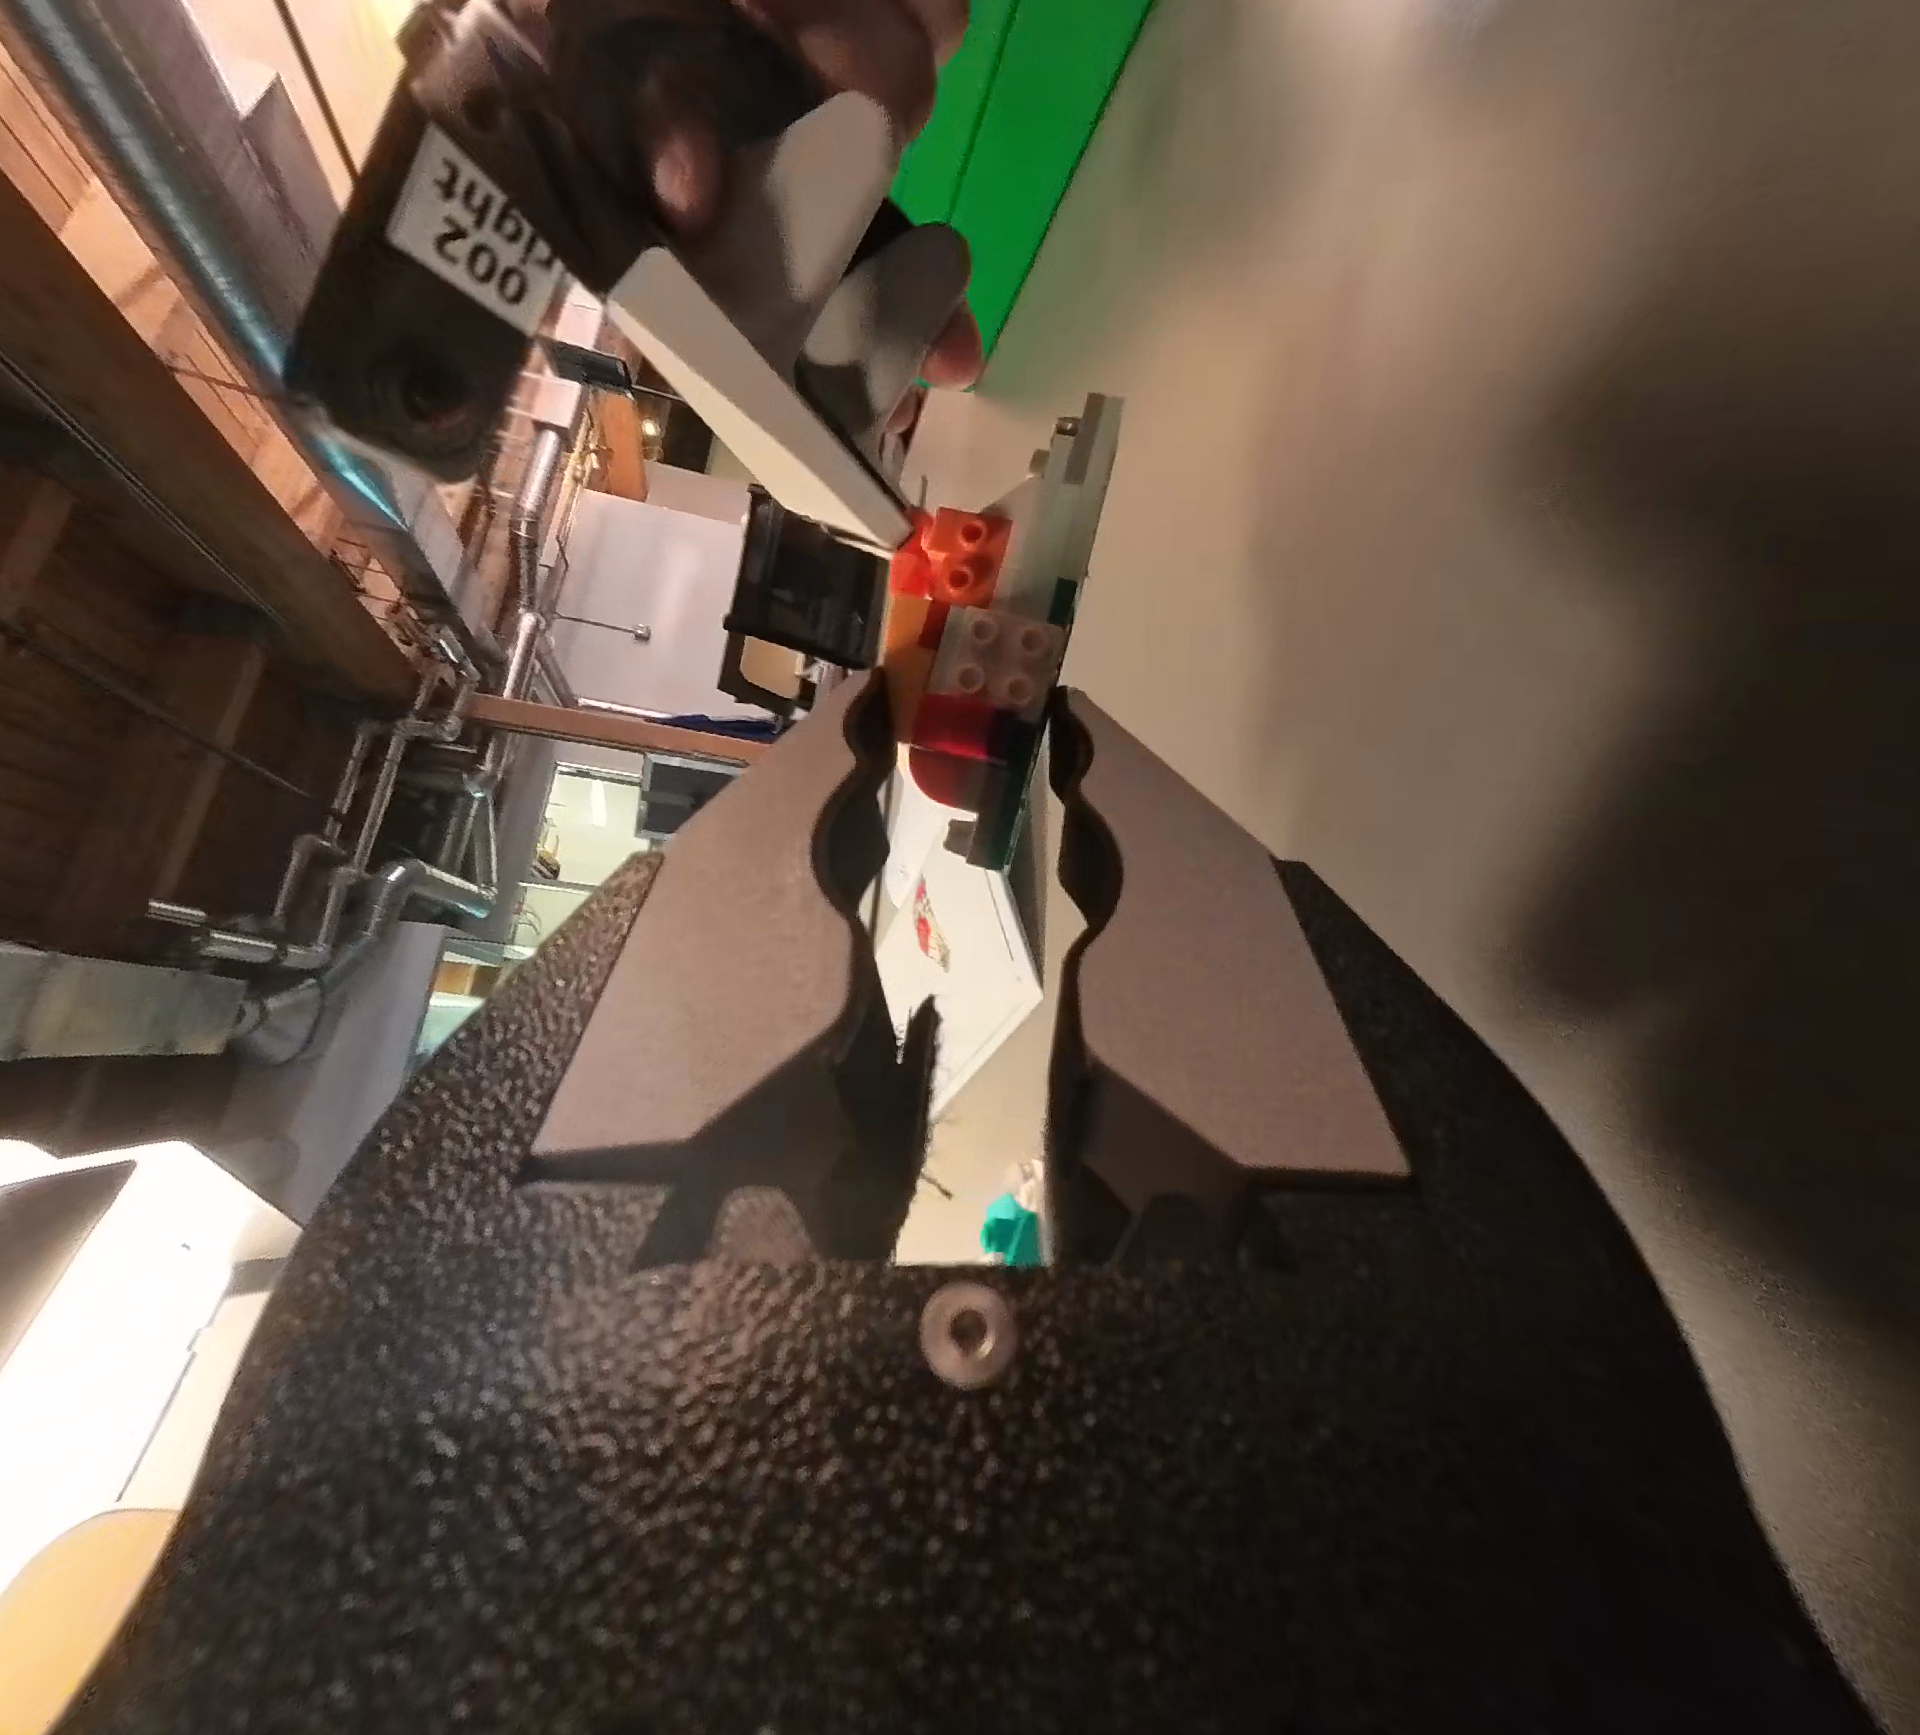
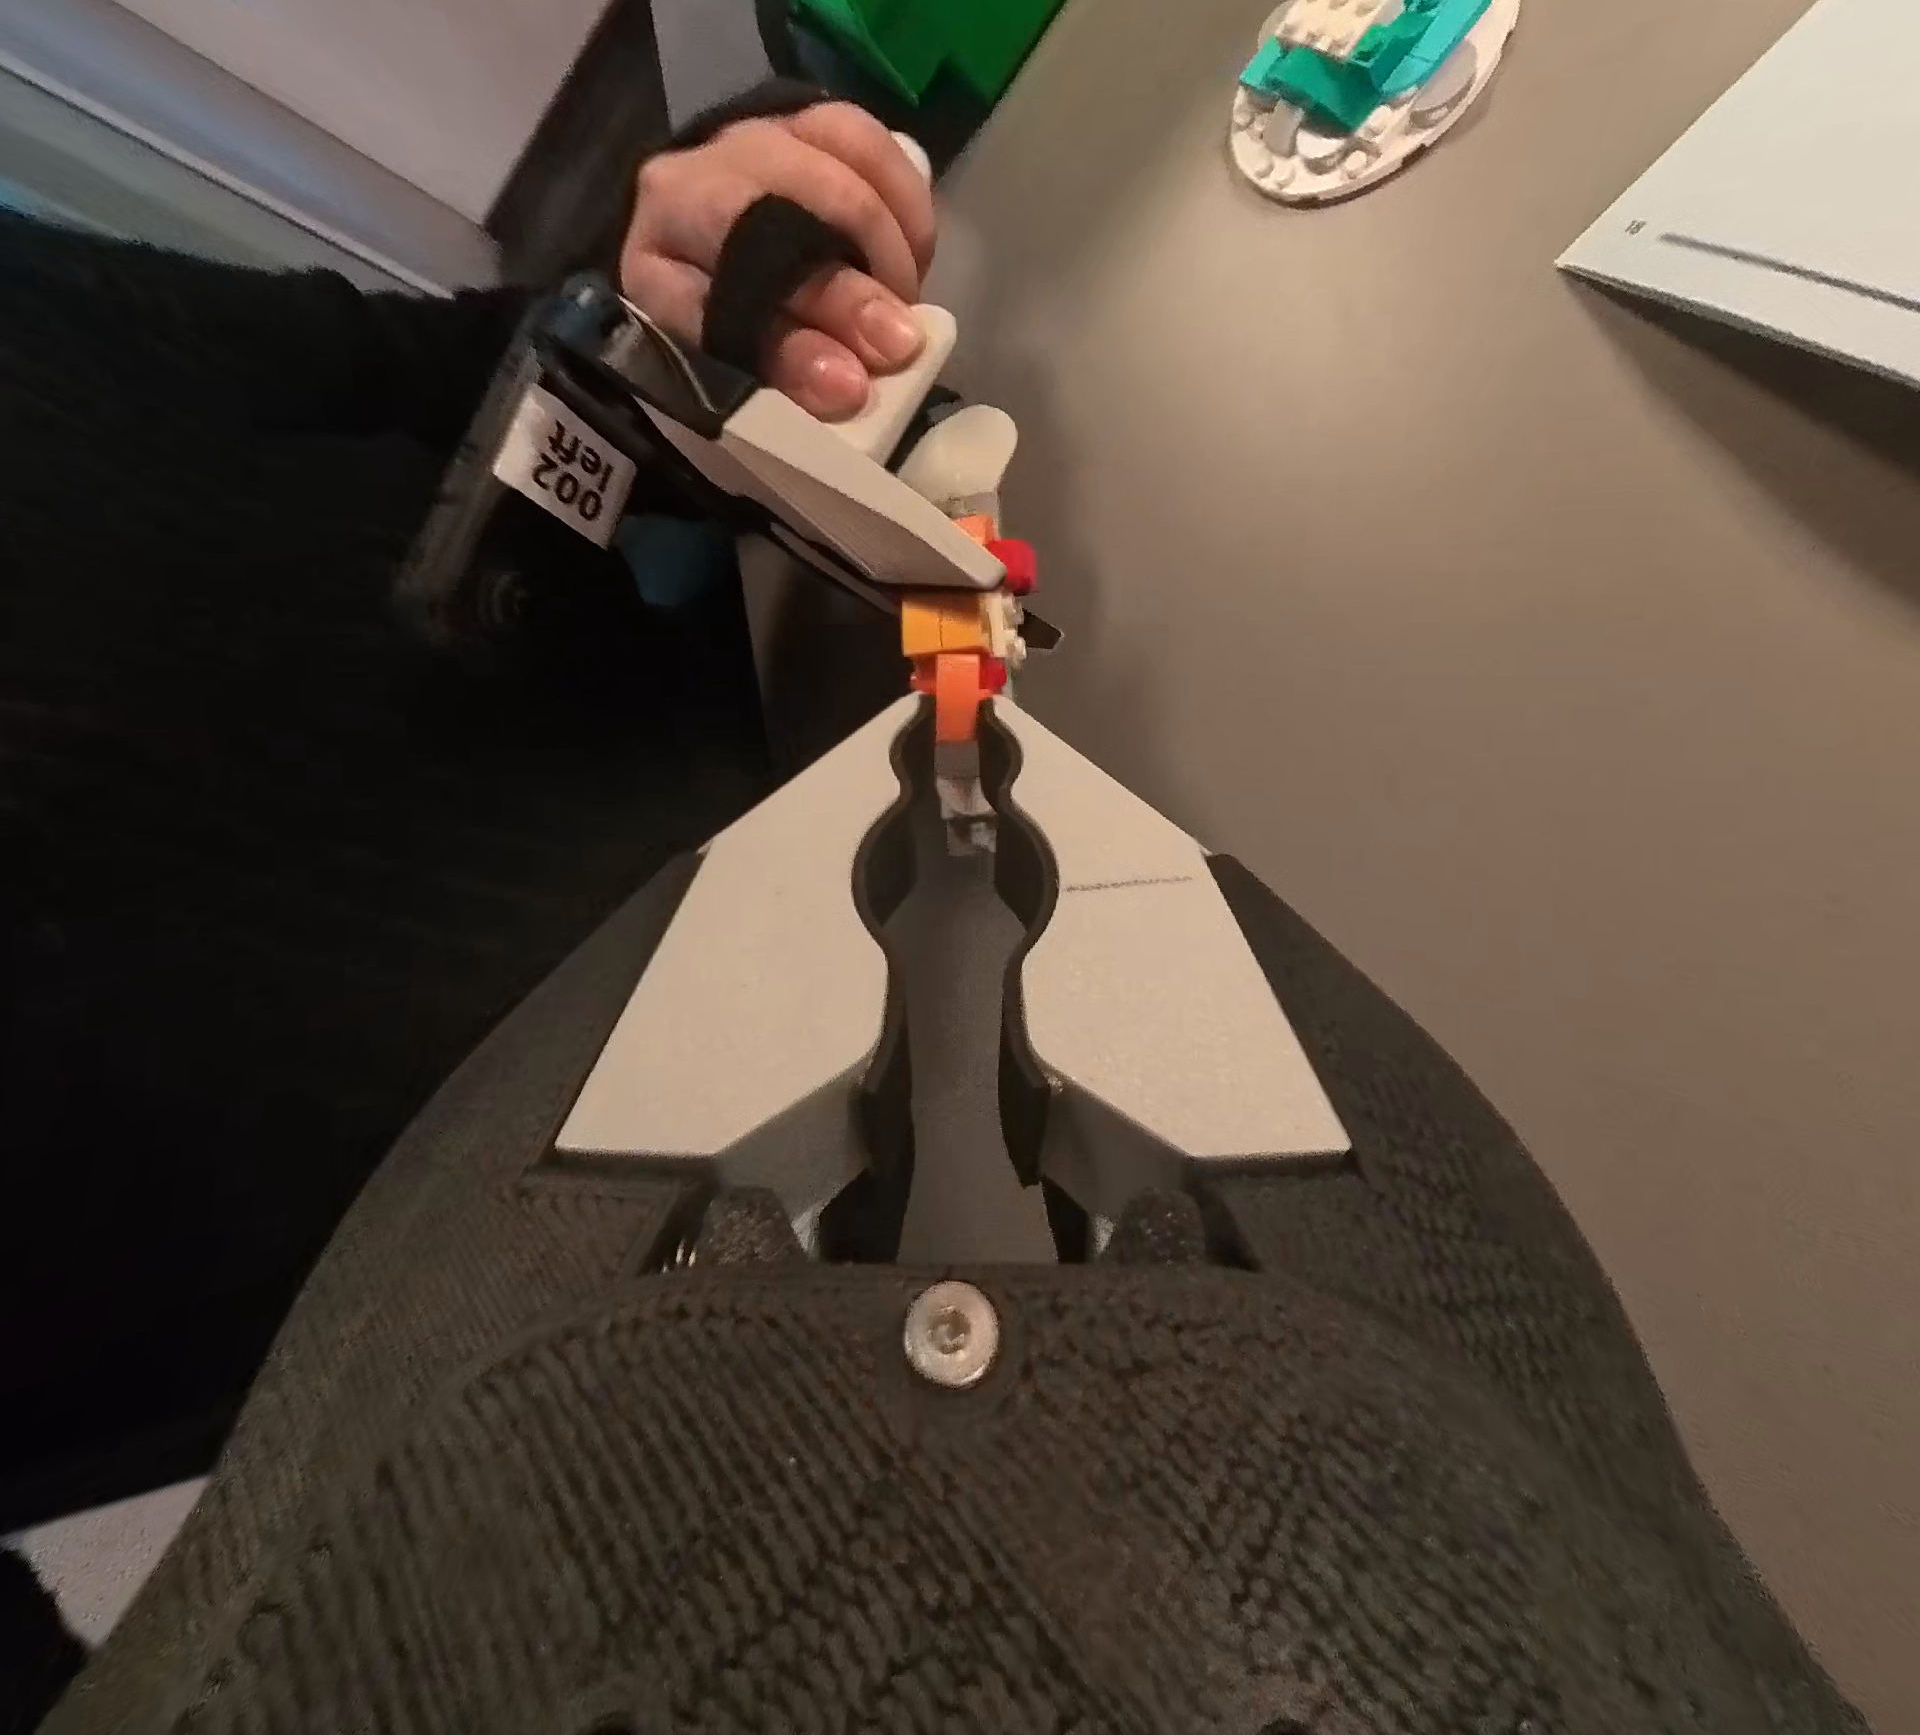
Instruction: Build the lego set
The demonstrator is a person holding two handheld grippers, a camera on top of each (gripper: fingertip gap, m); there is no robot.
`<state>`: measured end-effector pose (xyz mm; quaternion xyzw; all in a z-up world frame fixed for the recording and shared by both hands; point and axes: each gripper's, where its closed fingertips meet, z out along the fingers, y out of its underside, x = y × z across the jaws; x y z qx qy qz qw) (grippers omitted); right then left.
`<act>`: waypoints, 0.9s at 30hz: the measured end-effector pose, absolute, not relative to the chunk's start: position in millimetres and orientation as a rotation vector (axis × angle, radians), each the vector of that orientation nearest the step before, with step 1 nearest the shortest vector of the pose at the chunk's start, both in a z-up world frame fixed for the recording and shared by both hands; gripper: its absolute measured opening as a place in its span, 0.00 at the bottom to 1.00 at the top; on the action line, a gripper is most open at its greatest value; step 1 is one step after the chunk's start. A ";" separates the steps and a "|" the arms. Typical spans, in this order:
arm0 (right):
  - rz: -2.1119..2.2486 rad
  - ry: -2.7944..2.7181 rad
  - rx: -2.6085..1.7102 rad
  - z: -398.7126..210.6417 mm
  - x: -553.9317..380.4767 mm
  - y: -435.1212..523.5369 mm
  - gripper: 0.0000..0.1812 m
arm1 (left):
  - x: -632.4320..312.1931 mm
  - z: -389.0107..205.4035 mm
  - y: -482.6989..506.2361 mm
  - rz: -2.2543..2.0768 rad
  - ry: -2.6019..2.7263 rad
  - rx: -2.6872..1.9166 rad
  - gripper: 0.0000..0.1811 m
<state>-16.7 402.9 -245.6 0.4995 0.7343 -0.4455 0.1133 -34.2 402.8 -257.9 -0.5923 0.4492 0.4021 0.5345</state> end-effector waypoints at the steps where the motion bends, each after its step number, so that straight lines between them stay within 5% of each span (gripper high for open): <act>1: -1.281 2.194 1.454 -245.3 -16.3 402.5 0.03 | -33.7 -256.8 402.6 0.964 1.070 -1.403 0.15; 9: -0.984 2.517 1.299 -208.0 -15.4 398.8 0.03 | -38.6 -210.5 402.8 1.230 1.074 -1.217 0.15; 19: -0.460 2.955 1.272 -38.7 -50.3 418.8 0.04 | -72.7 -40.3 421.9 1.317 0.869 -1.107 0.14; 27: -0.205 2.937 1.261 20.9 -56.1 410.5 0.03 | -73.2 15.8 412.6 1.195 0.729 -1.110 0.14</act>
